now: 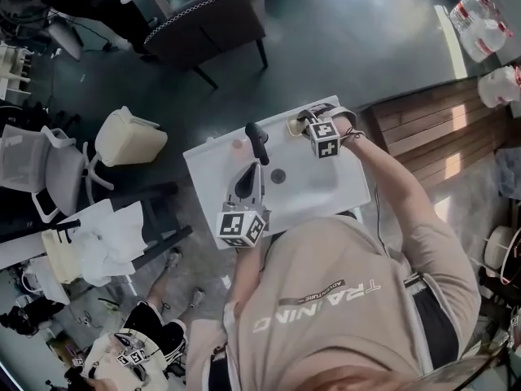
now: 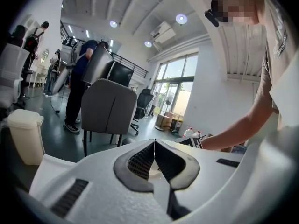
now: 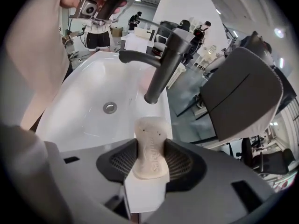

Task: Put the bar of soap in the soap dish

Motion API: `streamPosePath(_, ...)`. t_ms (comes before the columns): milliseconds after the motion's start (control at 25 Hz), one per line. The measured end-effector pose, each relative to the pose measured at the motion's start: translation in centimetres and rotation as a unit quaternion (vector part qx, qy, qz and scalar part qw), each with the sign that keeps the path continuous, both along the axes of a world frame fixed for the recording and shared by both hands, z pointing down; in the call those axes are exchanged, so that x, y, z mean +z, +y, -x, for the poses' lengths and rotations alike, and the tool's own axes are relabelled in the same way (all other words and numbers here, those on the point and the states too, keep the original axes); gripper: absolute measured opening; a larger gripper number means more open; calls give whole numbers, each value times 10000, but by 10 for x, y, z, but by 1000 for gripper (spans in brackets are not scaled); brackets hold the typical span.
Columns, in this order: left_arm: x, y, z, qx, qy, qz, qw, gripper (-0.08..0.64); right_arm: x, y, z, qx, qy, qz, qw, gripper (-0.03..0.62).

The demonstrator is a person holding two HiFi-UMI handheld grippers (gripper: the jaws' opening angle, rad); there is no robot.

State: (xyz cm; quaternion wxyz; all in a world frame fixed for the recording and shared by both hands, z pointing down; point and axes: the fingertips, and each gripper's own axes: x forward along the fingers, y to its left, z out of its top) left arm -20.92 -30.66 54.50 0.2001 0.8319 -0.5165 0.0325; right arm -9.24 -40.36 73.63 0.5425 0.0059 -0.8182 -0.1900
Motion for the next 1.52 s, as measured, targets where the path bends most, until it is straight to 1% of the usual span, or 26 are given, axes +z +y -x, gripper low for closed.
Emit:
streamPosePath(120, 1, -4, -2, -8, -8, 22, 10000, 11, 7, -2, 6, -136, 226, 103, 9996, 175)
streamPosePath(440, 1, -20, -18, 113, 30, 29, 9999, 11, 27, -10, 3, -208, 660, 319, 9971, 175)
streamPosePath(760, 0, -24, -29, 112, -31, 48, 9999, 11, 37, -10, -2, -298, 811, 393, 9955, 175)
streamPosePath(1160, -1, -19, -29, 0, -66, 67, 10000, 11, 41, -17, 0, -234, 860, 412, 9952, 176)
streamPosePath(1320, -1, -13, -27, -35, -81, 51, 9999, 11, 36, -17, 4, -230, 666, 234, 9972, 181)
streamPosePath(1400, -1, -11, -28, -37, -78, 36, 10000, 11, 29, -17, 5, -204, 525, 113, 9984, 193)
streamPosePath(1520, -3, -8, -30, -13, -55, -9, 10000, 11, 16, -15, 5, -216, 433, -19, 9988, 193)
